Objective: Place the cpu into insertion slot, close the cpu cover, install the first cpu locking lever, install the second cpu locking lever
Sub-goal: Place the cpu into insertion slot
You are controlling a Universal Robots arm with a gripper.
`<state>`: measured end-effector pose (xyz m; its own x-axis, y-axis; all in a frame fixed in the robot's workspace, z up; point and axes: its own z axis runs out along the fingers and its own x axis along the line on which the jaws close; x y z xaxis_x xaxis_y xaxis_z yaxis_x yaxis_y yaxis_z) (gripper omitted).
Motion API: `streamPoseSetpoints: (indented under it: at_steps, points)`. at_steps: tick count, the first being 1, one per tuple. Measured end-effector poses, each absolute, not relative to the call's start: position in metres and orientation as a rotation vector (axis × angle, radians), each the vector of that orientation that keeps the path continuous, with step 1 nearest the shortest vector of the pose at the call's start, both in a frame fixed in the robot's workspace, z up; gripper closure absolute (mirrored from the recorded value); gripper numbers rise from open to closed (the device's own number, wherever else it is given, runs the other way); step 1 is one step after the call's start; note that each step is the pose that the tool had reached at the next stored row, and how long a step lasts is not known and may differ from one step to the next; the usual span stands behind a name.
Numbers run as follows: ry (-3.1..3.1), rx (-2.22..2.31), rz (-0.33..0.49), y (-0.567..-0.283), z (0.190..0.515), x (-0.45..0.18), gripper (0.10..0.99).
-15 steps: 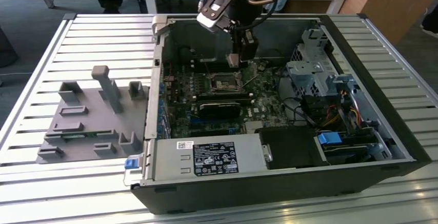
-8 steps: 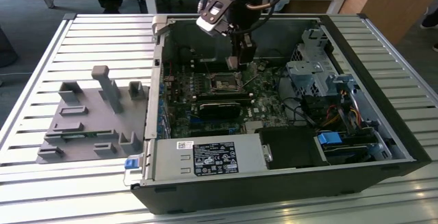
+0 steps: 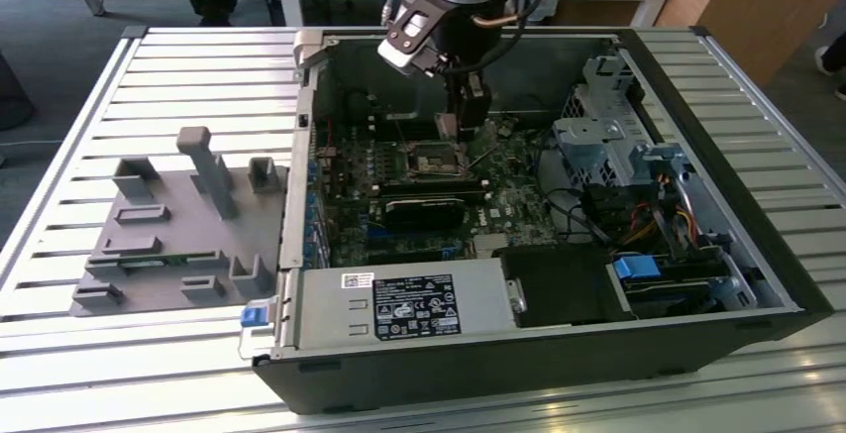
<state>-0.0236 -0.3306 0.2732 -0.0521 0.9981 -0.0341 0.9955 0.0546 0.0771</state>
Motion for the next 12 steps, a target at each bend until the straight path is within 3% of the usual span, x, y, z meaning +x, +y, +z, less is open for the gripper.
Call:
streamPoseSetpoints:
  at_steps: [12]
  points:
    - [2.196, 2.134, 0.046, -0.329, 0.258, -0.030, 0.549]
